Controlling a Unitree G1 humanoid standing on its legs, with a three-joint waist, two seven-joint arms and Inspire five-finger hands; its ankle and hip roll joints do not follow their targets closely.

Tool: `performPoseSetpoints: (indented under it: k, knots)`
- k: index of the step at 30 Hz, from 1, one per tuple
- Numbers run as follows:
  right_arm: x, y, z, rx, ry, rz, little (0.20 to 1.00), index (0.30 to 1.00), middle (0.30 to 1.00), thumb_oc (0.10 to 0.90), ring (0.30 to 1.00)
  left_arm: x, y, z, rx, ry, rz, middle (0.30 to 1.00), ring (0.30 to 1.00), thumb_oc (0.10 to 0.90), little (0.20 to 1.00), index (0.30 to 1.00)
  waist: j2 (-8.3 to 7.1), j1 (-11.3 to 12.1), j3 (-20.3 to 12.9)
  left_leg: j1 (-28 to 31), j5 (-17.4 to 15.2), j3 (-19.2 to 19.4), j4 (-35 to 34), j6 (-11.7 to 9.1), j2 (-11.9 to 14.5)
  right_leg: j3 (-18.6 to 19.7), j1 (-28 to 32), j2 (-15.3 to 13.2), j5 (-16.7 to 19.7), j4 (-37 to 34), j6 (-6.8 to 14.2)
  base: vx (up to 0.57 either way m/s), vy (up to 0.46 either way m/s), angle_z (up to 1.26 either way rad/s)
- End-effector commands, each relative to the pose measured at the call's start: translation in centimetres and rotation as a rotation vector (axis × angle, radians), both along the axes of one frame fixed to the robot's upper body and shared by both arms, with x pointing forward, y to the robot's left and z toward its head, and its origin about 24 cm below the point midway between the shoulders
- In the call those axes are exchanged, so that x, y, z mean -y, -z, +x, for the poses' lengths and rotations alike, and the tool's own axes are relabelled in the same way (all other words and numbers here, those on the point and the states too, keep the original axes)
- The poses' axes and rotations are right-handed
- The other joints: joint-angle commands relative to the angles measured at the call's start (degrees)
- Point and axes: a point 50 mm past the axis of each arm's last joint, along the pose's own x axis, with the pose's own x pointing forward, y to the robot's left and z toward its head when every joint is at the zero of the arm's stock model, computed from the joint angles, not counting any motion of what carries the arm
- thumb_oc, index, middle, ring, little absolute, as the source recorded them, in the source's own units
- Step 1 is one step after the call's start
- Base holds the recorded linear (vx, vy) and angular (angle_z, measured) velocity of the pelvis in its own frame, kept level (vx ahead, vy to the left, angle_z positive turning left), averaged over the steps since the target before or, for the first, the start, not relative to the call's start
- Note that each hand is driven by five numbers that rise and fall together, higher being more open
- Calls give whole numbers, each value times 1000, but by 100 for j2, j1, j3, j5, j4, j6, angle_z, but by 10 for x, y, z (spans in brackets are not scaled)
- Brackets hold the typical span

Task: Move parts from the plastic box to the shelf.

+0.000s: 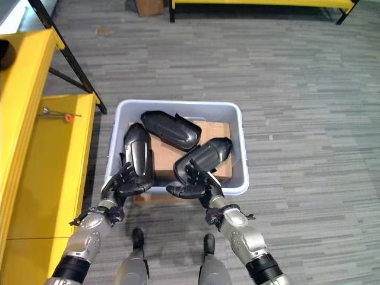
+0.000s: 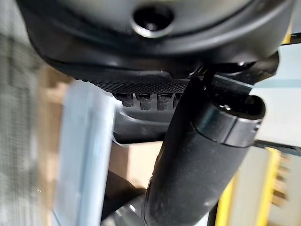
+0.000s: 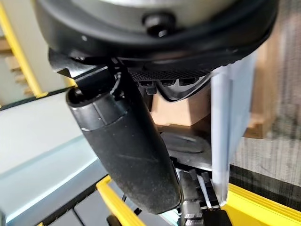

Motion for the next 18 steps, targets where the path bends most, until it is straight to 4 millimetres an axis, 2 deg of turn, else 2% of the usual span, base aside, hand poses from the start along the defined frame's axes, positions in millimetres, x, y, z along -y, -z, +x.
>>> performPoseSetpoints:
  k: [1, 4, 5, 6, 11, 14, 16, 18]
  knots:
    - [-20, -72, 15, 332, -26, 141, 1000, 1000, 1000, 900, 1000, -6, -53, 28, 246, -35, 46, 1000, 1000, 900, 1000, 1000, -146, 10, -104, 534, -391, -69, 112, 268, 224, 29, -213, -518, -46, 585, -463, 0, 0, 0]
    - [-23, -73, 15, 334, -30, 151, 1000, 1000, 1000, 900, 1000, -9, -51, 31, 230, -50, 58, 1000, 1000, 900, 1000, 1000, -184, 11, -23, 499, -349, -81, 135, 263, 209, 49, -256, -523, 2, 597, -472, -12, -2, 0]
    - [-26, -71, 12, 328, -36, 168, 1000, 1000, 1000, 900, 1000, -13, -38, 32, 172, -72, 63, 1000, 1000, 900, 1000, 1000, -207, -15, 36, 564, -405, -64, 124, 244, 215, 46, -228, -507, -40, 596, -467, 0, 0, 0]
    - [-26, -71, 12, 330, -36, 168, 1000, 1000, 1000, 900, 1000, -13, -38, 32, 174, -72, 63, 1000, 1000, 900, 1000, 1000, -216, -13, 46, 526, -358, -75, 139, 250, 203, 58, -261, -515, 7, 602, -473, 11, 1, -4]
    - [-28, -70, 7, 326, -52, 196, 1000, 1000, 1000, 900, 1000, -16, -9, 27, 50, -83, 59, 1000, 1000, 900, 1000, 1000, -237, -62, 61, 607, -379, -53, 118, 244, 198, 65, -235, -502, 1, 603, -472, -1, 0, -2]
    - [-28, -71, 6, 330, -54, 198, 1000, 1000, 1000, 900, 1000, -18, -2, 25, 16, -92, 57, 1000, 1000, 900, 1000, 1000, -245, -78, 64, 628, -378, -45, 103, 243, 197, 77, -232, -489, 1, 602, -474, 5, -2, -1]
    - [-26, -72, 6, 338, -47, 199, 1000, 1000, 1000, 900, 1000, -14, 3, 24, -1, -83, 48, 1000, 1000, 900, 1000, 1000, -259, -86, 91, 640, -377, -47, 111, 239, 198, 92, -236, -480, 5, 605, -474, 8, -12, -3]
    - [-26, -71, 6, 331, -40, 203, 1000, 1000, 1000, 900, 1000, -7, 18, 16, -54, -79, -1, 1000, 1000, 900, 1000, 1000, -234, -95, 111, 691, -423, -45, 122, 238, 222, 94, -202, -452, -40, 615, -469, 43, -16, -3]
